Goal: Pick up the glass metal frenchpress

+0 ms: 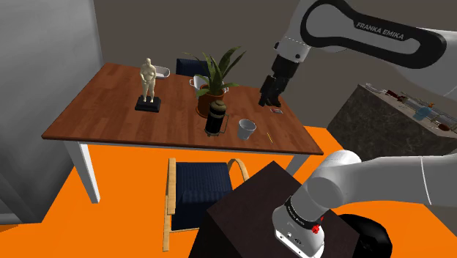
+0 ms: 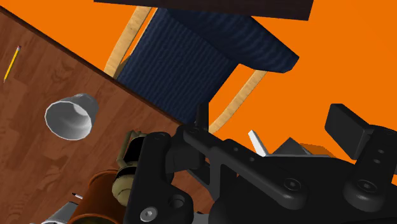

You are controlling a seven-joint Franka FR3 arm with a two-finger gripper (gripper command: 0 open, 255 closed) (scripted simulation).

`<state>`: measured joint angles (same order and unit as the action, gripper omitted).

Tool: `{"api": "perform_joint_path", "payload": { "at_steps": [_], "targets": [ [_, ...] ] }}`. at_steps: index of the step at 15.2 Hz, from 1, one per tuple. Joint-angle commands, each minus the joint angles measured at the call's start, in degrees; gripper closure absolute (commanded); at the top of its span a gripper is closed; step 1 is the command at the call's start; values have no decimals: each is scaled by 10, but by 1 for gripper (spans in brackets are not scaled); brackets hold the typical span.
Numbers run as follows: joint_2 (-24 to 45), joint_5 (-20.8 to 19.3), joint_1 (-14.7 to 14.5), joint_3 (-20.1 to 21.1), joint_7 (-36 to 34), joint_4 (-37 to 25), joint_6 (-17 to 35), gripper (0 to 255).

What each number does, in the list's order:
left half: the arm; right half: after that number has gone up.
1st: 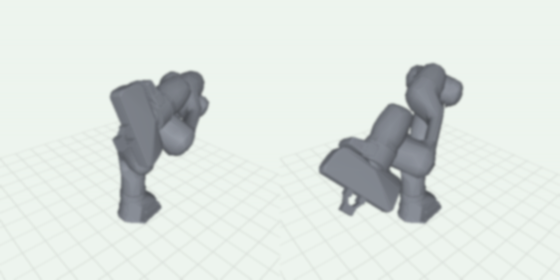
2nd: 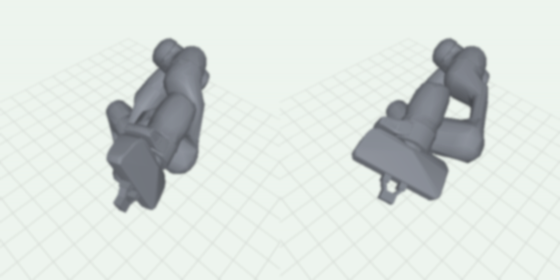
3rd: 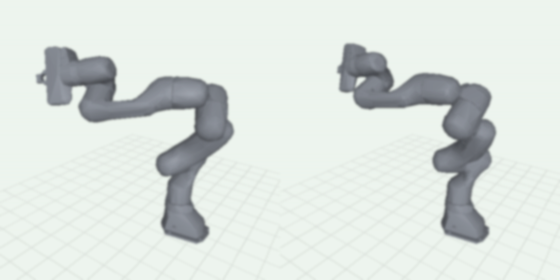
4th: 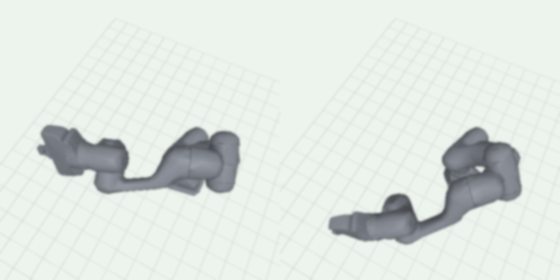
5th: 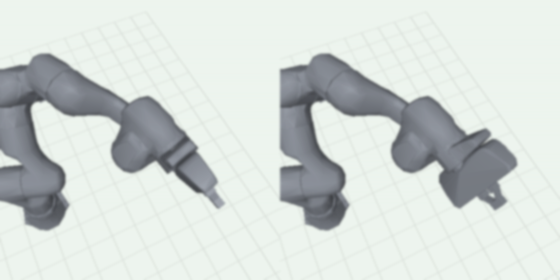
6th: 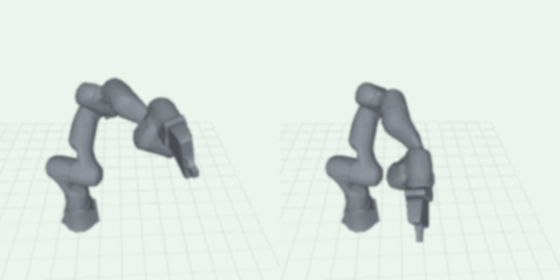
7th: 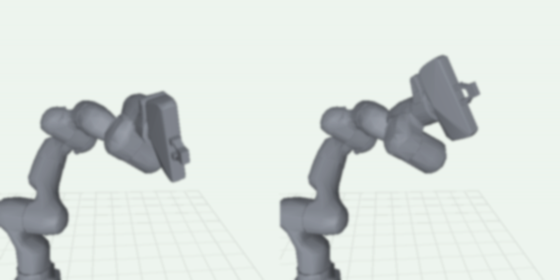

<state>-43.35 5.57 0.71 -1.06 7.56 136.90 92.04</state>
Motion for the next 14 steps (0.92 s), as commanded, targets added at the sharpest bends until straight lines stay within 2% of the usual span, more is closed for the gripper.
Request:
{"api": "perform_joint_path", "payload": {
  "at_steps": [1,8,14],
  "targets": [
    [0,0,0,0,0,0,0,0],
    [97,-36,7,-42,85,22,118,0],
    [206,-53,10,-75,154,7,216,0]
  ]
}}
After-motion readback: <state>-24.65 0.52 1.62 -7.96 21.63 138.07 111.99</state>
